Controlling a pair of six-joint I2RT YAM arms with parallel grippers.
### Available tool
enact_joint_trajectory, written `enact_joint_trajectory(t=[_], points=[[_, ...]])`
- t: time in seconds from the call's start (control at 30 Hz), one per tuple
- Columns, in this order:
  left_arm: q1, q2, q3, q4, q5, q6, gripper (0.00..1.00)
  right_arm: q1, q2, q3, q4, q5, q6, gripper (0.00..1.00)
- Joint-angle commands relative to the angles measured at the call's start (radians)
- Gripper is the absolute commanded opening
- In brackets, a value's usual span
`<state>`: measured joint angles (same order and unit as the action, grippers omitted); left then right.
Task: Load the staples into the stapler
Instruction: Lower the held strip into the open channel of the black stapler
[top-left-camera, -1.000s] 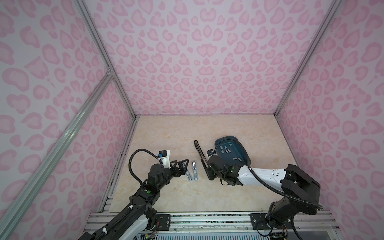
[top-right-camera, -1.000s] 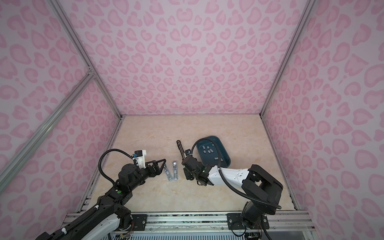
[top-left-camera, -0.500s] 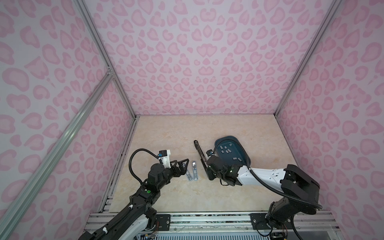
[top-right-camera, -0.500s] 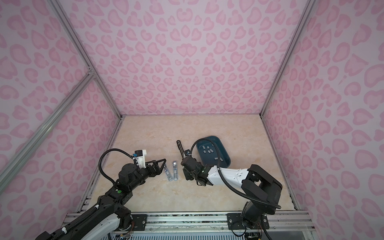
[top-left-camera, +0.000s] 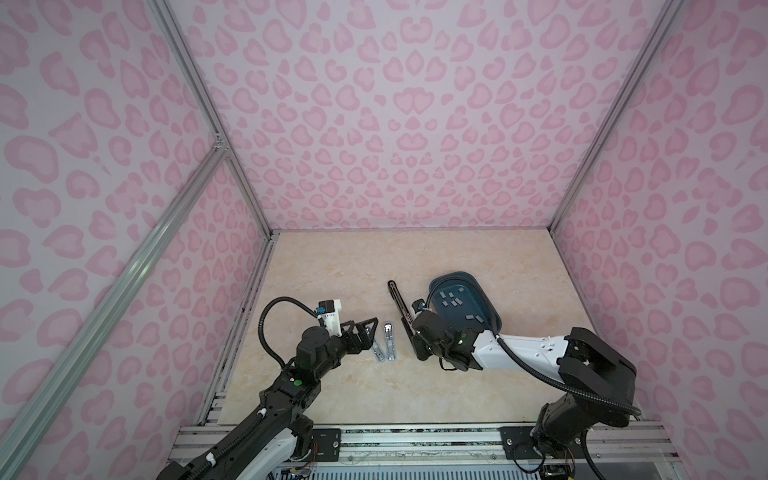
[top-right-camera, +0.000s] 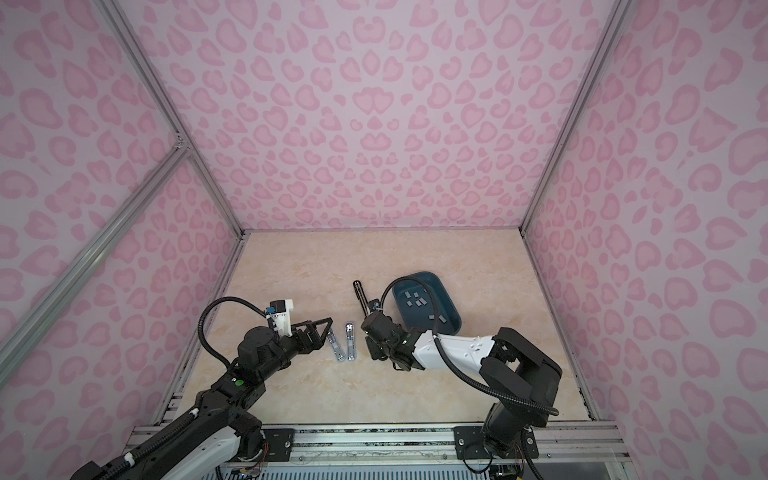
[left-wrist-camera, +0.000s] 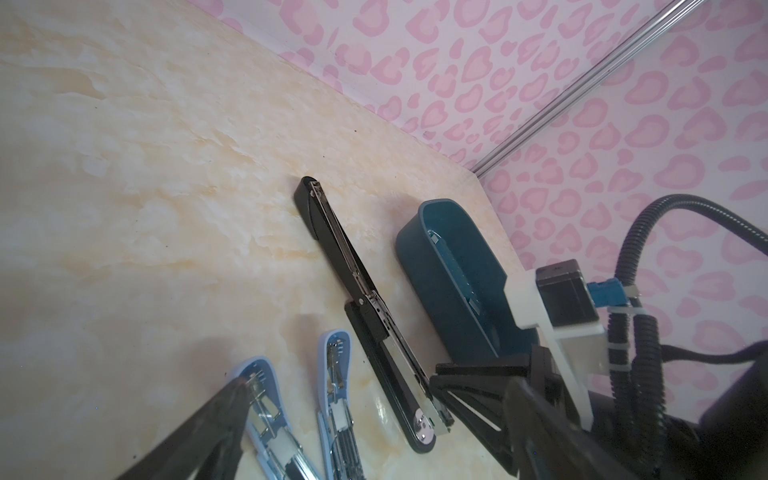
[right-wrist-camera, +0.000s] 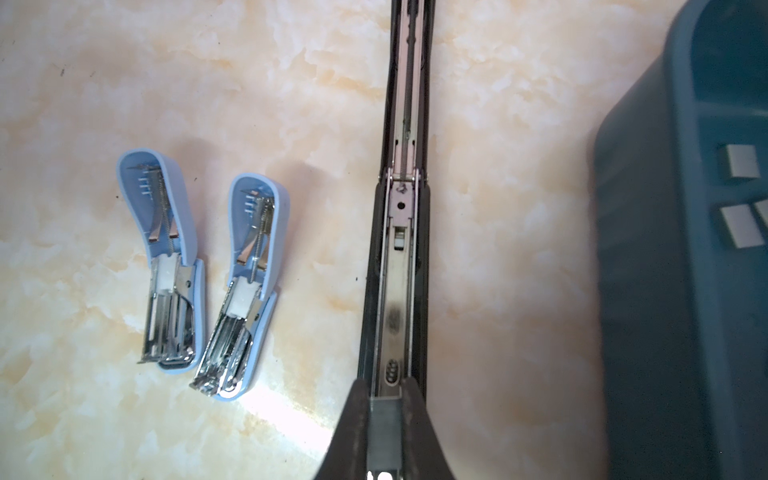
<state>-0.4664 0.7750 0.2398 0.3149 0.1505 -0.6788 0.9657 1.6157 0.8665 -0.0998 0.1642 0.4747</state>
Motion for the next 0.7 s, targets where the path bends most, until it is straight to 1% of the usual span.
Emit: enact_joint_trajectory(t=[0.0, 0.67], points=[[0.001, 0.001, 0.015, 0.029, 0.006, 0.0, 0.97, 0.0, 0.008, 0.002, -0.004, 0.008, -0.006, 0.13], [0.002, -0.001, 0.015, 0.027, 0.006, 0.0, 0.97, -0.002, 0.006, -0.007, -0.012, 0.009, -0.005, 0.13]])
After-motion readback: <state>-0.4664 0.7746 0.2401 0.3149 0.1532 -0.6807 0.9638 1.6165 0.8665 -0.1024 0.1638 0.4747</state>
